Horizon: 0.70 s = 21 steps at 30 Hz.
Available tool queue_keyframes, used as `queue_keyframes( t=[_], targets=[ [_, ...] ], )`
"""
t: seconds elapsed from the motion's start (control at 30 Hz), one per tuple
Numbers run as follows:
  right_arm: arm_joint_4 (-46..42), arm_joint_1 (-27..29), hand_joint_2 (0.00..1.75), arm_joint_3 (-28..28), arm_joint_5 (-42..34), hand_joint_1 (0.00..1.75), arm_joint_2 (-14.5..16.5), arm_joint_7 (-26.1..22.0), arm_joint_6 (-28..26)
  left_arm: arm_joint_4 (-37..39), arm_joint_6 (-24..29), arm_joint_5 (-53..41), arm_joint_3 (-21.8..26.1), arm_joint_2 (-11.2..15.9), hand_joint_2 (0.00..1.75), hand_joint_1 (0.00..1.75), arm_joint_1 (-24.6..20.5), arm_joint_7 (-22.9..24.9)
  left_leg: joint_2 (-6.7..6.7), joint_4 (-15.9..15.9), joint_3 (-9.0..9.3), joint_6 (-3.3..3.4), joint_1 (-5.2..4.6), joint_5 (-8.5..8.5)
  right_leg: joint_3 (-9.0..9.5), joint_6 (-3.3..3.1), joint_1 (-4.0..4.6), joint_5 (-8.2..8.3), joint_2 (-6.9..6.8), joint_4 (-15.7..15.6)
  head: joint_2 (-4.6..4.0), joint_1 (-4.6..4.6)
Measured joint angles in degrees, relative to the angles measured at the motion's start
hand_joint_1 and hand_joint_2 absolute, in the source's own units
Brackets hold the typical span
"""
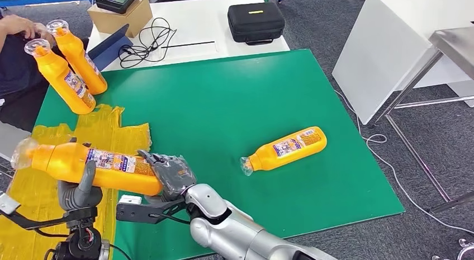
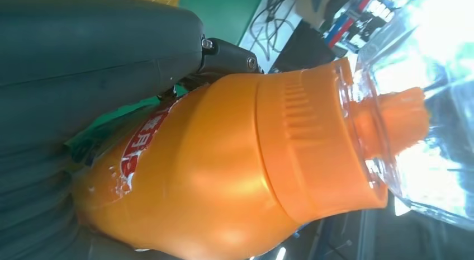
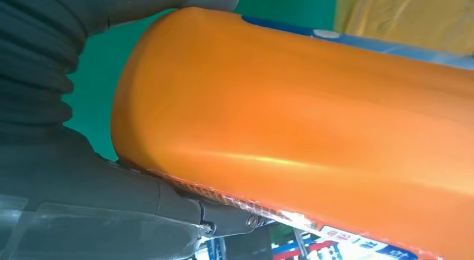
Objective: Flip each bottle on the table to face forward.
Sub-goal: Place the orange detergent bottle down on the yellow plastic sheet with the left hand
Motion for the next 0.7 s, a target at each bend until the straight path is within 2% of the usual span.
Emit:
queue_keyframes(
  t=[0.1, 0.13, 0.23, 0.27, 0.57, 0.7],
  targets=[
    [0.24, -0.90, 1.75, 1.49, -1.56, 1.75, 0.00, -1.06, -1.16, -2.16, 0.39, -1.88, 1.53, -1.55, 1.75, 1.75, 0.53, 0.44, -0.03, 0.01, 0.00, 0.00, -0.01, 0.00, 0.01, 0.00, -0.01, 0.00, -0.01, 0.00, 0.00, 0.00],
    [0.40, -1.14, 1.75, 1.53, -1.61, 1.39, 0.00, -1.64, -1.41, -2.84, 0.74, -2.46, 1.65, -2.00, 1.75, 1.75, 0.77, 0.42, -0.05, 0.01, 0.00, 0.00, -0.02, 0.00, 0.01, 0.00, -0.02, 0.00, -0.01, 0.00, 0.00, 0.01],
    [0.89, -1.53, 0.44, 0.76, -0.60, 0.08, -0.03, -3.43, -1.78, -4.16, 1.57, -3.29, 1.32, -2.63, 1.75, 1.75, 1.80, -0.36, -0.03, 0.01, 0.00, 0.00, -0.03, 0.00, 0.01, 0.01, -0.03, 0.00, 0.00, -0.01, 0.00, -0.01],
    [1.03, -1.53, 0.00, 0.26, -0.08, 0.00, -0.08, -3.94, -1.89, -4.37, 1.63, -3.30, 1.04, -2.67, 1.75, 1.75, 2.17, -0.68, -0.03, 0.01, 0.00, 0.00, -0.03, 0.00, 0.01, 0.01, -0.02, 0.00, 0.00, -0.01, 0.00, -0.01],
    [1.08, -0.69, 0.00, -4.03, 1.62, 0.00, -0.36, -5.51, -1.85, -5.85, 1.57, -3.09, 0.36, -2.61, 1.75, 1.75, 3.60, -1.56, -0.03, 0.01, 0.00, 0.00, -0.01, 0.00, 0.00, 0.00, 0.00, 0.00, 0.00, 0.00, 0.00, -0.01],
    [-1.85, 0.92, 0.00, -6.13, 1.85, 0.00, -1.14, -5.50, -0.01, -7.76, 1.82, -2.98, 0.37, -2.61, 1.75, 1.75, 4.84, -1.67, -0.04, 0.01, -0.01, 0.00, -0.01, 0.00, 0.00, 0.01, 0.00, 0.00, 0.00, 0.00, 0.00, 0.01]
  ],
)
